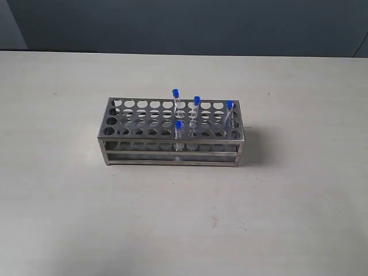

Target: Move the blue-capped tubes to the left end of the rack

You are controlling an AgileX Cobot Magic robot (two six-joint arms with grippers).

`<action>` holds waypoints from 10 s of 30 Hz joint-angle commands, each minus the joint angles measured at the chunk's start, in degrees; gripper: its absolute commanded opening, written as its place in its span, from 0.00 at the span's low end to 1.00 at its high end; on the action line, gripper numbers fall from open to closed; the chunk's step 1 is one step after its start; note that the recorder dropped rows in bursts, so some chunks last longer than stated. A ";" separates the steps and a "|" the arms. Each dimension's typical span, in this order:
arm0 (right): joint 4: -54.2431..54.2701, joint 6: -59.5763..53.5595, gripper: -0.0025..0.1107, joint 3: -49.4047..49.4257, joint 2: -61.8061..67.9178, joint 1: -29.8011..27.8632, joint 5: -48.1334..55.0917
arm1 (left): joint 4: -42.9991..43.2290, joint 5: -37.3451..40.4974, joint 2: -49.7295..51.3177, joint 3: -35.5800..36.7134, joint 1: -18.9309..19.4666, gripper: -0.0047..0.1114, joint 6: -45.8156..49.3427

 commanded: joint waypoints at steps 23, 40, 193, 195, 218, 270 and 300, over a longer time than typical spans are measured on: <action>37.59 35.68 0.02 0.29 -0.32 -0.20 -39.76 | -0.22 -0.23 0.20 -0.30 -0.22 0.05 -0.28; 34.39 46.71 0.02 0.29 -0.32 -0.20 -55.56 | -0.22 -0.23 0.20 -0.30 -0.22 0.05 -0.28; 10.91 -18.25 0.02 -119.61 132.08 55.45 32.13 | -0.35 -0.23 0.20 -0.30 -0.22 0.05 -0.28; 11.07 -18.25 0.02 -119.61 132.72 55.45 32.25 | -0.35 -0.23 0.20 -0.30 -0.22 0.05 -0.28; 14.88 -16.38 0.03 -119.50 134.54 55.45 35.18 | -0.24 -0.23 0.20 -0.30 -0.22 0.05 -0.28; -4.06 1.49 0.42 -104.18 115.29 55.12 51.73 | 0.01 -0.49 0.20 -0.30 -0.22 0.05 -0.28; -5.24 3.10 0.13 -93.79 119.14 55.12 44.43 | -0.12 -0.35 0.20 -0.30 -0.22 0.05 -0.28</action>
